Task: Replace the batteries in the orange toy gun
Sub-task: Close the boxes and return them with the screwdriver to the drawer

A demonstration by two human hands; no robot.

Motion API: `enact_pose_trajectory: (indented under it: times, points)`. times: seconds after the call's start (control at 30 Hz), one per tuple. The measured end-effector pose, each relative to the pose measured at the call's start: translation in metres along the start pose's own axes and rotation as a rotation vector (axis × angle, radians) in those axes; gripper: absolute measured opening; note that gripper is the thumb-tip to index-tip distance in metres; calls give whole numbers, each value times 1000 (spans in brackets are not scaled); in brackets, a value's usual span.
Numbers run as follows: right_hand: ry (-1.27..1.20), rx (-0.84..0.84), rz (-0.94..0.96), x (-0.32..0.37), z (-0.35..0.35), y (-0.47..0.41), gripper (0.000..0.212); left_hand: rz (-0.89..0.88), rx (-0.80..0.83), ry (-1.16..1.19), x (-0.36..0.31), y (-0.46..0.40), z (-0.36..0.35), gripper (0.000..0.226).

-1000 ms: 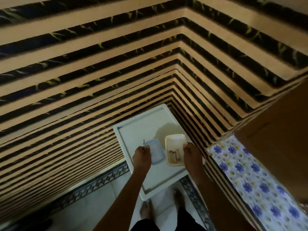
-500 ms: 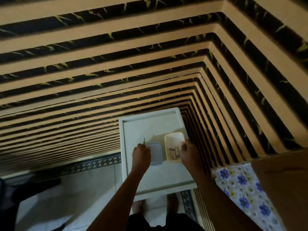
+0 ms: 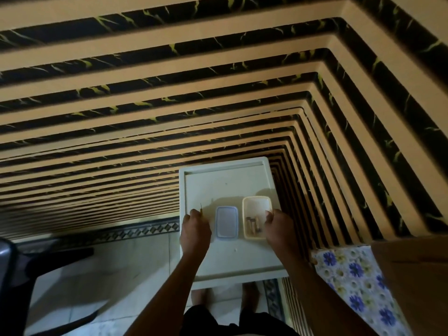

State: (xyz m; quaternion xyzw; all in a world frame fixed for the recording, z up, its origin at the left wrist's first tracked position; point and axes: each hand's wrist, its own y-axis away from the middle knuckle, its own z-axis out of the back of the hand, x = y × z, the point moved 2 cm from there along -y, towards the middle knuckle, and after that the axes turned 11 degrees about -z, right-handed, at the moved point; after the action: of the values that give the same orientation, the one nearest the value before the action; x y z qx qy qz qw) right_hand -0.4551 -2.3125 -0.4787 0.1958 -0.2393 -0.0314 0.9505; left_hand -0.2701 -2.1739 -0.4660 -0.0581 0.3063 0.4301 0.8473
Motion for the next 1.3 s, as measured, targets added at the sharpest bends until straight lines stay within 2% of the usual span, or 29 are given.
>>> enact_pose_trajectory:
  times: [0.13,0.27,0.43,0.57,0.67,0.8,0.93,1.1,1.2,1.3]
  points:
    - [17,-28,27,1,0,1,31,-71,10,-15,5,-4,1,11]
    - [-11,-44,53,0,1,2,28,-82,43,27,10,-8,1,14]
    - [-58,-19,46,-12,4,15,40,-93,10,64,17,3,2,35]
    - [-74,-21,7,-25,9,36,52,-189,-73,32,26,29,7,32]
    - [-42,-53,7,-37,14,60,56,-270,-72,-16,33,55,12,30]
    - [-56,-97,19,-48,13,98,48,-413,41,-100,47,90,15,35]
    - [-27,-102,14,-57,-2,137,39,-544,189,-165,79,112,13,52]
    - [-12,-114,30,-86,-38,180,34,-701,265,-216,110,126,7,69]
    - [18,-26,27,-105,-66,192,26,-776,280,-212,122,125,4,67]
    - [89,114,124,-120,-95,191,20,-791,259,-193,124,122,5,64]
